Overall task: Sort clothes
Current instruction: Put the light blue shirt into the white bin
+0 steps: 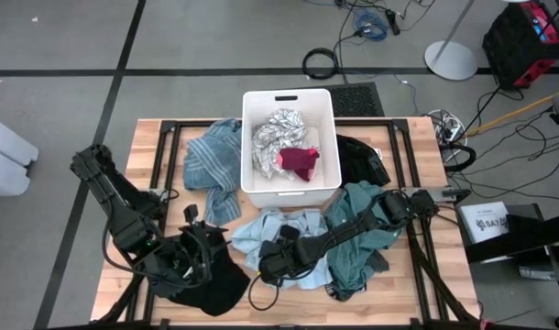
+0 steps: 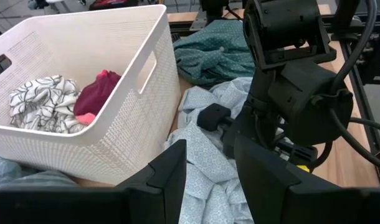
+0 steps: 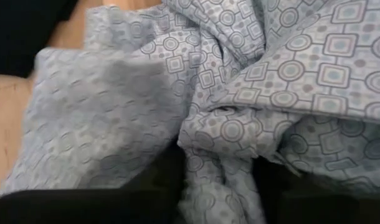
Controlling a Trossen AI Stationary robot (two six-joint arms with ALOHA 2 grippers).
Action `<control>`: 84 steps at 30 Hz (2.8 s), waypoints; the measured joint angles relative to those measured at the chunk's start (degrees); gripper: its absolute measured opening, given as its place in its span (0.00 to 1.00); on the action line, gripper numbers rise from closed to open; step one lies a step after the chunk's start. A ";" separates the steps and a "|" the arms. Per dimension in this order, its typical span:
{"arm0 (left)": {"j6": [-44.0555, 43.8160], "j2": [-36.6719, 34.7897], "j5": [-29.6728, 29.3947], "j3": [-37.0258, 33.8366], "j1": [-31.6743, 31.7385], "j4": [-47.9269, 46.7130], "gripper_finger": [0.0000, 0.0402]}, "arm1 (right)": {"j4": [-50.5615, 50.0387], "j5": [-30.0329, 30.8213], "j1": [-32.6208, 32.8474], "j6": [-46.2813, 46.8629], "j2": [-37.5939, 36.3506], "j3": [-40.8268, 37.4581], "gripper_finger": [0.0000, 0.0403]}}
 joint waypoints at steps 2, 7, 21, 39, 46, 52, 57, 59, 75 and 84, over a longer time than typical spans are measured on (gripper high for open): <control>-0.02 0.00 0.28 0.00 0.00 -0.02 0.36 | 0.23 0.08 0.00 -1.02 0.00 0.00 0.12; -0.06 0.00 0.38 0.00 0.00 0.00 0.36 | 0.49 0.14 0.02 -3.10 -0.23 0.00 0.07; -0.38 0.00 0.84 0.00 0.00 0.00 0.36 | -3.99 -0.25 0.30 -7.75 -14.84 -0.70 0.07; -3.01 0.00 0.82 -0.43 0.00 0.06 0.36 | -9.66 13.44 6.12 -10.11 -36.82 -0.63 0.07; -7.55 0.02 0.82 -3.32 0.00 -0.04 0.36 | -7.08 22.88 7.94 -17.91 -46.57 -0.59 0.07; -8.80 0.04 0.15 -5.63 0.00 3.55 0.36 | 6.22 24.86 8.29 -33.07 -53.84 -0.58 0.07; -8.87 0.23 -1.06 -7.41 0.04 6.32 0.36 | 19.21 24.75 7.12 -47.26 -58.63 -0.57 0.07; -8.69 0.61 -2.18 -7.65 0.04 7.29 0.36 | 25.19 24.62 6.47 -53.44 -59.89 -0.55 0.07; -1.54 3.89 -3.60 -7.74 3.59 9.33 0.36 | 40.31 13.88 -16.63 -65.88 -60.67 -0.48 0.07; 5.11 3.87 -3.33 -7.74 7.81 10.67 0.36 | 35.15 -6.76 -38.63 -47.42 -55.44 -0.48 0.07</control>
